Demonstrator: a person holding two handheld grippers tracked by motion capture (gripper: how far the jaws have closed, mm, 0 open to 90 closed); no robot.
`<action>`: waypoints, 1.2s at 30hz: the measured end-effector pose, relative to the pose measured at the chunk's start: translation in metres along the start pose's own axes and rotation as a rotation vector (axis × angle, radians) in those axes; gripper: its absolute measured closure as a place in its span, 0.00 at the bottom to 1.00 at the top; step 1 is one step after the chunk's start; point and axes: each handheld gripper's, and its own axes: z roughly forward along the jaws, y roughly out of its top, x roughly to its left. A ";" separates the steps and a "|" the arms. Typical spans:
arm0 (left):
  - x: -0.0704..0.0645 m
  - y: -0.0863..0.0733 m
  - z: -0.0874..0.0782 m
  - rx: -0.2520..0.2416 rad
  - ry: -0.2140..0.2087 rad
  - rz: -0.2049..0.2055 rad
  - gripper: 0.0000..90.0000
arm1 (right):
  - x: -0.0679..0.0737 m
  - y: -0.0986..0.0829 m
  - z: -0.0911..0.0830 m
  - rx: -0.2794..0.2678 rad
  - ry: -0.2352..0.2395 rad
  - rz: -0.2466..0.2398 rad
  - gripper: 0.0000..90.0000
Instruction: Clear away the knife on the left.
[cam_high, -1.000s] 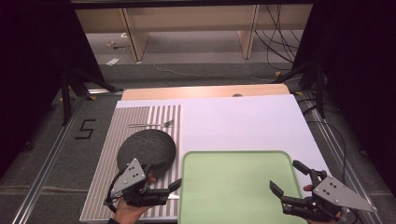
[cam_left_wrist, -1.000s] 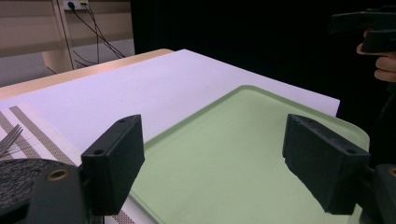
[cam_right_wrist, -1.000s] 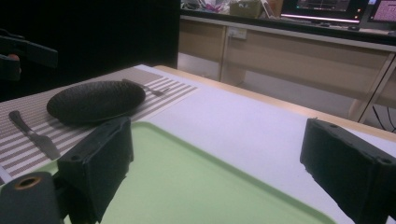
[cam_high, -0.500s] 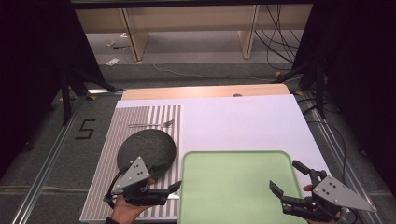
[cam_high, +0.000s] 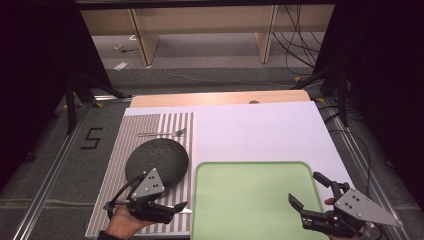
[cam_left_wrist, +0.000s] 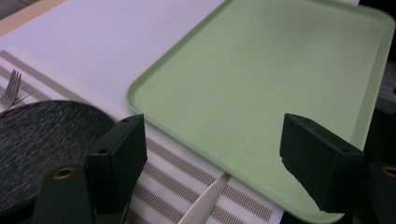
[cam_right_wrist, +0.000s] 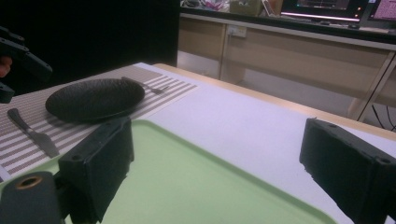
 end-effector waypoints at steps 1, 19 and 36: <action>0.001 0.000 -0.001 0.014 0.003 0.007 0.26 | 0.000 0.000 0.000 0.001 0.000 0.000 0.12; 0.028 -0.024 0.001 0.325 0.037 -0.001 0.27 | 0.000 0.000 0.001 0.002 0.000 -0.001 0.12; 0.042 -0.046 0.011 0.586 0.027 -0.010 0.34 | 0.000 -0.001 0.001 0.008 0.001 -0.003 0.12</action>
